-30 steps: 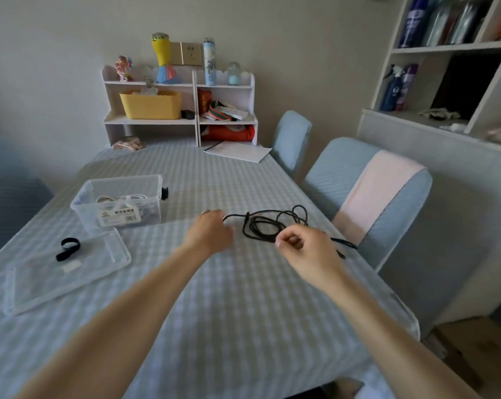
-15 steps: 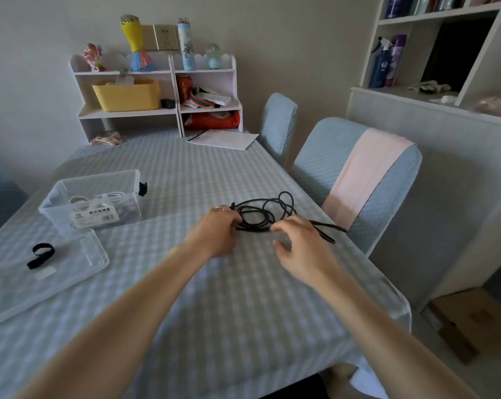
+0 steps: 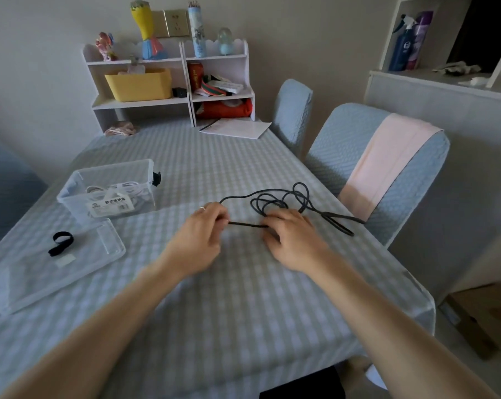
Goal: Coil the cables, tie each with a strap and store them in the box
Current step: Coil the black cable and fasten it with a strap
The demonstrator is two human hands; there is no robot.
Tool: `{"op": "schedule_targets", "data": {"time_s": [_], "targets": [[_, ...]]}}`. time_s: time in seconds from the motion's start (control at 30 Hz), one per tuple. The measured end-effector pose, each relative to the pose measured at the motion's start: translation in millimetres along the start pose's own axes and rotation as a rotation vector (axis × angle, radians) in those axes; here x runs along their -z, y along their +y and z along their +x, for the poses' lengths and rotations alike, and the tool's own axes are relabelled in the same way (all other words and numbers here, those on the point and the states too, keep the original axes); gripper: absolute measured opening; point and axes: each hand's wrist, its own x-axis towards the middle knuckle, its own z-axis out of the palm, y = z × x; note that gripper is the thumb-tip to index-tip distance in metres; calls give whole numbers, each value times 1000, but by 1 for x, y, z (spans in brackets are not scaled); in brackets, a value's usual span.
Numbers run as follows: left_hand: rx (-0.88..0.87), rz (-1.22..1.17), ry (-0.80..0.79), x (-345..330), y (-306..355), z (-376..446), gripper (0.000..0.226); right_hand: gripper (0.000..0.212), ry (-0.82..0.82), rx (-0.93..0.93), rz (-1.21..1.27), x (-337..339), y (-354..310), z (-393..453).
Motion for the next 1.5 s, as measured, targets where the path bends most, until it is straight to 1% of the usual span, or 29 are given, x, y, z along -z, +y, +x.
{"op": "schedule_targets", "data": {"time_s": [0.03, 0.1, 0.17, 0.2, 0.27, 0.33, 0.37, 0.4, 0.5, 0.57, 0.63, 0.7, 0.77, 0.8, 0.83, 0.87, 0.9, 0.97, 1.0, 1.03, 1.1, 1.13, 1.23, 1.27, 1.33, 1.4, 1.43, 1.47, 1.5], "targets": [[38, -65, 51, 8, -2, -5, 11, 32, 6, -7, -5, 0, -1, 1], [158, -205, 96, 21, -2, -15, 15, 31, 8, -13, -38, -1, -3, 3], [249, -409, 128, 29, 2, -24, 14, 31, -8, -20, -52, -3, -8, 5], [299, -525, 171, 34, 4, -29, 13, 31, -17, -22, -56, -4, -12, 6], [410, -746, 314, 47, 8, -34, 15, 33, -37, -42, -80, -5, -19, 11], [484, -907, 432, 61, 8, -42, 25, 35, -54, -62, -101, -7, -26, 15], [500, -940, 457, 64, 8, -45, 25, 35, -51, -70, -105, -9, -29, 16], [518, -906, 466, 68, 8, -52, 22, 35, -25, -48, -105, -12, -37, 15], [614, -611, 342, 63, 7, -60, 12, 26, 179, 105, -126, -18, -58, 11], [689, -587, 275, 64, 3, -59, 10, 26, 266, 211, -63, -18, -74, 12], [752, -654, 255, 69, -1, -59, 13, 26, 190, 260, 92, -11, -90, 10], [781, -780, 306, 79, -4, -64, 15, 20, 88, 261, 221, -8, -98, 5], [781, -936, 447, 90, -4, -68, 16, 18, 76, 233, 249, -7, -95, 0], [782, -1000, 524, 96, -5, -70, 15, 23, 71, 185, 264, -6, -91, -1], [783, -996, 572, 101, -6, -71, 14, 29, 65, 132, 284, -4, -86, -1], [775, -895, 573, 107, -7, -73, 13, 32, 58, 86, 282, 0, -86, -2], [750, -706, 513, 110, -7, -75, 13, 34, 56, 63, 265, 5, -90, -3], [600, -309, 254, 106, 0, -76, 13, 37, 60, 72, 194, 14, -102, -2], [506, -167, 137, 103, 8, -75, 13, 37, 58, 91, 173, 21, -112, -3], [420, -73, 73, 98, 16, -73, 13, 35, 44, 109, 161, 27, -120, -2], [314, -21, 69, 96, 35, -70, 20, 33, 0, 137, 154, 40, -134, -8], [300, -79, 97, 99, 45, -69, 19, 32, -22, 151, 161, 46, -137, -13], [344, -441, 170, 103, 59, -66, 40, 36, -80, 167, 249, 61, -132, -25], [380, -613, 232, 107, 67, -65, 42, 34, -76, 156, 297, 68, -128, -30], [466, -1052, 383, 113, 71, -60, 40, 30, -43, 120, 411, 76, -120, -32], [491, -1513, 423, 121, 76, -53, 36, 30, 0, 66, 509, 84, -108, -32], [510, -1673, 429, 123, 78, -50, 33, 31, 4, 36, 530, 84, -102, -33], [553, -1722, 431, 122, 81, -47, 31, 31, 0, 21, 531, 86, -98, -35], [628, -1633, 429, 119, 85, -44, 31, 30, -17, 23, 513, 85, -97, -37]]}}
